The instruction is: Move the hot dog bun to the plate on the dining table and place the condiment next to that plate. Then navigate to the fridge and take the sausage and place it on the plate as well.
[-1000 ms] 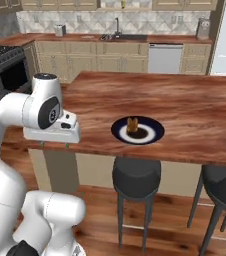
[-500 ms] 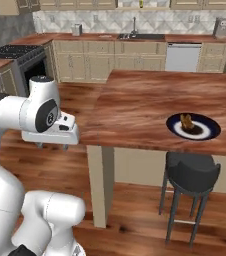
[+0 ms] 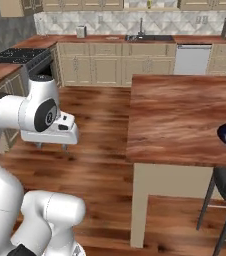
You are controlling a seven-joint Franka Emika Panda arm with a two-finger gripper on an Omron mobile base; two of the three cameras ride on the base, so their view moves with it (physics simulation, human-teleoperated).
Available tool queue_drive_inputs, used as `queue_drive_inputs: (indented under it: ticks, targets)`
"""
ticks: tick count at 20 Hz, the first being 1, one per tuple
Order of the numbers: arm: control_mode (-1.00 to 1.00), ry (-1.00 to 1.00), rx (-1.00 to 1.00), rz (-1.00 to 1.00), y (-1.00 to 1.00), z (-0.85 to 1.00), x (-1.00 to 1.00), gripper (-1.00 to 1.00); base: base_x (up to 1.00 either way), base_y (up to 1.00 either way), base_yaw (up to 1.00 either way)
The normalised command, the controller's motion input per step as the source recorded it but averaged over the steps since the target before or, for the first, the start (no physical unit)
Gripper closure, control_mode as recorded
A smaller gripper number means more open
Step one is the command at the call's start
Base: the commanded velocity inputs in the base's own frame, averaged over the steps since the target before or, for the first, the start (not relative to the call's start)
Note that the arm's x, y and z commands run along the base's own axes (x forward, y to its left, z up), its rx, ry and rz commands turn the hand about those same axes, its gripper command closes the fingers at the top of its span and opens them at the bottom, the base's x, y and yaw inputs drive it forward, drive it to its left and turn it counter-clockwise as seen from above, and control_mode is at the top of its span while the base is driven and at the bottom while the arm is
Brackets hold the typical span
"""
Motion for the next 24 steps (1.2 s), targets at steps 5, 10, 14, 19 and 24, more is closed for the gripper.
queue_drive_inputs:
  ticks: [5,10,14,19,24]
  targets:
    - [1.00,0.00,0.00,0.00,0.00,0.00,0.00,-1.00,1.00,1.00,-0.15]
    - [1.00,0.00,0.00,0.00,0.00,0.00,0.00,-1.00,1.00,0.96,-0.10]
    - [1.00,0.00,0.00,0.00,0.00,0.00,0.00,-1.00,1.00,0.78,-0.07]
    - [1.00,0.00,0.00,0.00,0.00,0.00,0.00,-1.00,1.00,0.44,-0.05]
    - [1.00,0.00,0.00,0.00,0.00,0.00,0.00,-1.00,1.00,0.05,0.00]
